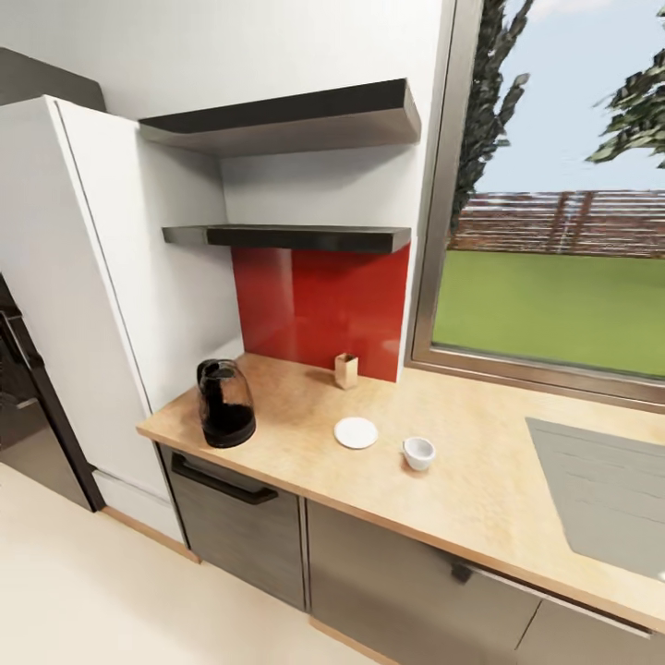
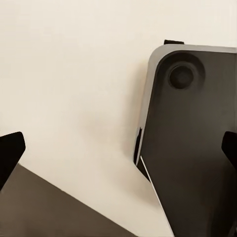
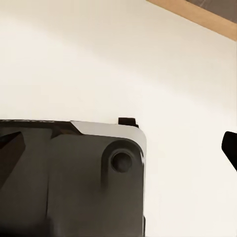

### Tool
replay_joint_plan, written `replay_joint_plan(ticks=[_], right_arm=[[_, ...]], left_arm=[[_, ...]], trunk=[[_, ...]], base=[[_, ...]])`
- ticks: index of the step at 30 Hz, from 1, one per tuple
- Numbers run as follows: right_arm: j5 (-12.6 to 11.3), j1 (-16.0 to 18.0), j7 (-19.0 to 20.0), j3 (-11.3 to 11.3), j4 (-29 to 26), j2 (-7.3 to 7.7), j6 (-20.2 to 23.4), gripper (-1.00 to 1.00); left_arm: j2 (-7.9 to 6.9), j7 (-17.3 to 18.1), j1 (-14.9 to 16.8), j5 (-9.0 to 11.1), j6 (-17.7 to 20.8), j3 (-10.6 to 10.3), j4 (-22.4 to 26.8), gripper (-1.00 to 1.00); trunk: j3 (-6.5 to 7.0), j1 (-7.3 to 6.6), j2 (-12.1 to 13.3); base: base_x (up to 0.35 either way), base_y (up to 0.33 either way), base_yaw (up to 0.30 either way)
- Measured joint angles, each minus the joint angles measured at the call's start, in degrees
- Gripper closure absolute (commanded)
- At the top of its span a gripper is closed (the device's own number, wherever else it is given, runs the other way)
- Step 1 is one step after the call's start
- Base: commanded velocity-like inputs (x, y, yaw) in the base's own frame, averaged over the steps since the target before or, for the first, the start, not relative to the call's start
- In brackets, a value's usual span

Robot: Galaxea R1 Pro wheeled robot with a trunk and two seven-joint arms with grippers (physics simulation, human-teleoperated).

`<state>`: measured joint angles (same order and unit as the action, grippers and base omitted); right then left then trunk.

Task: Set up a coffee station on the kitchen countertop: keep the coffee maker on the countertop, move the bottle of coffee from the kitchen shelf to the counter next to the coffee maker, place a paper coffee filter on top of the coffee maker, put the saucer next to the coffee maker with the coffee cup on the saucer, and place the electric kettle next to the coffee maker.

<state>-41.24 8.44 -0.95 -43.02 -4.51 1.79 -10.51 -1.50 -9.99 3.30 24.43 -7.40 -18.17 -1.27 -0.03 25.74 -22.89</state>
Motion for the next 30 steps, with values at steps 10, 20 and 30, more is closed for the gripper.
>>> replay_joint_plan(ticks=[10, 20, 30], right_arm=[[0.0, 0.0, 0.0, 0.0, 0.0, 0.04, 0.0, -1.00], [-0.1, 0.0, 0.0, 0.0, 0.0, 0.05, 0.0, -1.00], [-0.1, 0.0, 0.0, 0.0, 0.1, 0.04, 0.0, -1.00]], left_arm=[[0.07, 0.0, 0.0, 0.0, -0.1, 0.0, 0.0, -1.00], [0.15, 0.0, 0.0, -0.1, -0.2, 0.0, 0.0, -1.00], [0.16, 0.0, 0.0, -0.1, -0.6, 0.1, 0.0, -1.00]], trunk=[[0.00, 0.00, 0.0], [0.00, 0.02, 0.0], [0.00, 0.02, 0.0]], base=[[0.199, 0.296, 0.000], [0.098, 0.298, -0.202], [0.002, 0.191, -0.262]])
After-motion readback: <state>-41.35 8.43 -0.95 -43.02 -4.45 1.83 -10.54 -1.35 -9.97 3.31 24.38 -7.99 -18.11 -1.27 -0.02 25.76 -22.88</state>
